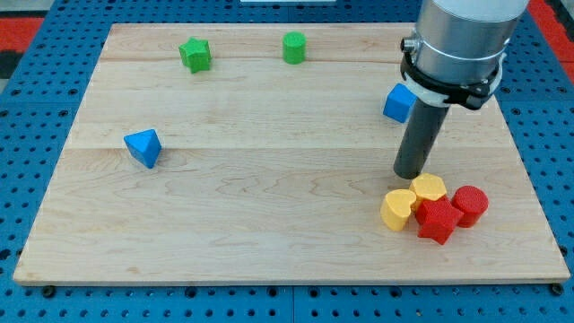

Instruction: Move the blue cube towards the left center

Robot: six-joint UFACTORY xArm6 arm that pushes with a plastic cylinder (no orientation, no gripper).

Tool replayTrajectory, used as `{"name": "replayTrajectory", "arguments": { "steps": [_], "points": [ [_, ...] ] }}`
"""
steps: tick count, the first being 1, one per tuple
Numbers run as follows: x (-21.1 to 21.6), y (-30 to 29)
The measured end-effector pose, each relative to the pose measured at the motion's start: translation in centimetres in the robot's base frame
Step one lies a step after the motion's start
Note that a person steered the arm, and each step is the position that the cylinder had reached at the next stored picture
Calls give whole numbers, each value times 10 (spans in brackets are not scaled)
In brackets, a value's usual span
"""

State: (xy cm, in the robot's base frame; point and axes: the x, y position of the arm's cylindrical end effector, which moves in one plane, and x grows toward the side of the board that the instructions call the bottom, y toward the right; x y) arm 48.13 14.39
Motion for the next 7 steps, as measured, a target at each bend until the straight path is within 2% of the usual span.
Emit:
{"name": "replayTrajectory", "arguments": {
  "steps": [2,3,4,7],
  "points": [
    [-47,57],
    [-90,56],
    [-116,34],
    [-116,-109]
  ]
}}
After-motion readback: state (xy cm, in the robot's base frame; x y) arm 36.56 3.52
